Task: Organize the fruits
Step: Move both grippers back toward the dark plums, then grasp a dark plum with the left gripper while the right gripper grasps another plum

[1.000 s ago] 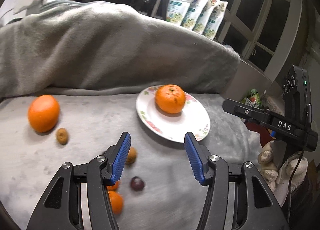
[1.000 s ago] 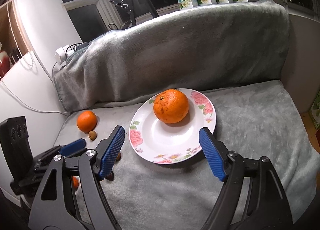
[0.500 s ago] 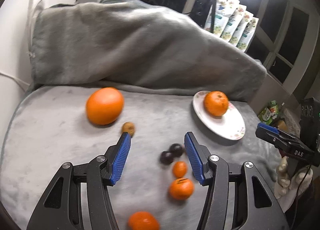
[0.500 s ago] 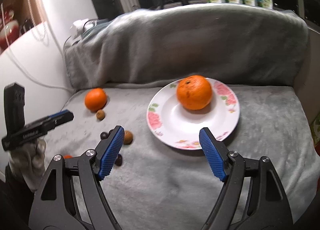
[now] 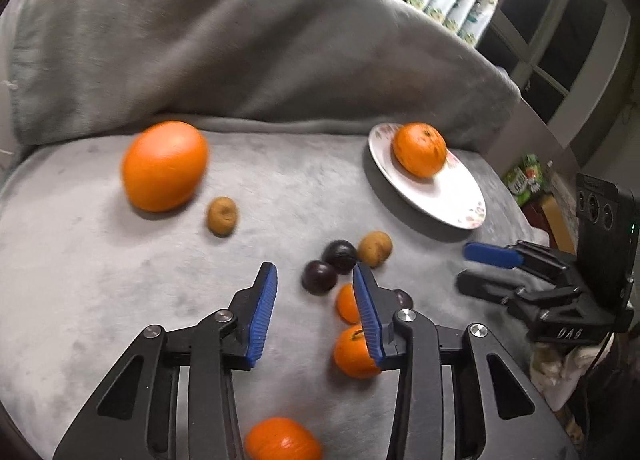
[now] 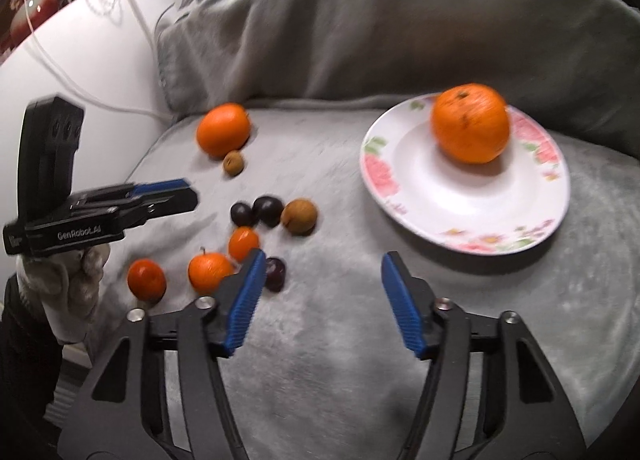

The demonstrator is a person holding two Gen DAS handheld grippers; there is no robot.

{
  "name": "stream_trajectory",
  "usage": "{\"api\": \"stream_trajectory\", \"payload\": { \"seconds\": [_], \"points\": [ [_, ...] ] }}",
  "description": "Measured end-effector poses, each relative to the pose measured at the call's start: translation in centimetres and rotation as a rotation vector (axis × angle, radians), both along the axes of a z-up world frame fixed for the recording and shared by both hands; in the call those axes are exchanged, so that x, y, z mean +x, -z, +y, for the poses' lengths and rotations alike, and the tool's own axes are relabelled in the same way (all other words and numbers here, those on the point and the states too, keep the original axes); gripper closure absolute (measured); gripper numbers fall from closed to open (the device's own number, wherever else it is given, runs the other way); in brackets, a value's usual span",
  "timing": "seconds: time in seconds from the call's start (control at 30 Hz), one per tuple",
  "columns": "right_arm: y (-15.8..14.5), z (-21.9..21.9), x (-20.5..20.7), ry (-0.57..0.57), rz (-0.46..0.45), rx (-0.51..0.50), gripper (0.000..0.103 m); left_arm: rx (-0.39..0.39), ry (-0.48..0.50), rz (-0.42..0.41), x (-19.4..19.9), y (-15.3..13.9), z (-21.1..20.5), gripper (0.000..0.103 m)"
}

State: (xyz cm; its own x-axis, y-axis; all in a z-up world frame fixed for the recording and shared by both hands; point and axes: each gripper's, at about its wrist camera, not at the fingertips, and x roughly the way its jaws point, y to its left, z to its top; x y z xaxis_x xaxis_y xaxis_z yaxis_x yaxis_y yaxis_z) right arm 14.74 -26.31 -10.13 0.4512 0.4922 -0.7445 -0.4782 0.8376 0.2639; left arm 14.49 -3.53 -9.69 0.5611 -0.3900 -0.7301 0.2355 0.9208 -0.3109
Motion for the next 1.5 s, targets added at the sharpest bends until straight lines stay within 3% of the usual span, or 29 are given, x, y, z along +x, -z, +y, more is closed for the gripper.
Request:
{"api": "stream_trajectory", "payload": {
  "seconds": [0.43, 0.9, 1.1, 1.5],
  "points": [
    [2.4, 3.2, 0.2, -0.104, 0.075, -0.001, 0.061, -0.030, 0.027, 0.091, 1.4, 2.4, -0.2, 0.074],
    [3.2, 4.7, 0.7, -0.129, 0.092, -0.030, 0.067, -0.031, 0.046, 0.111, 2.3, 2.8, -0.6, 0.078],
    [3.3, 4.7, 0.7, -0.134, 0.098, -0.031, 0.079, -0.027, 0.047, 0.116, 2.4, 2.8, -0.7, 0.083],
    [2.3, 3.7, 0.6, -0.101, 0.077, -0.001, 0.080, -0.056, 0.011, 0.081, 1.4, 1.9, 0.0, 0.084]
  ]
}}
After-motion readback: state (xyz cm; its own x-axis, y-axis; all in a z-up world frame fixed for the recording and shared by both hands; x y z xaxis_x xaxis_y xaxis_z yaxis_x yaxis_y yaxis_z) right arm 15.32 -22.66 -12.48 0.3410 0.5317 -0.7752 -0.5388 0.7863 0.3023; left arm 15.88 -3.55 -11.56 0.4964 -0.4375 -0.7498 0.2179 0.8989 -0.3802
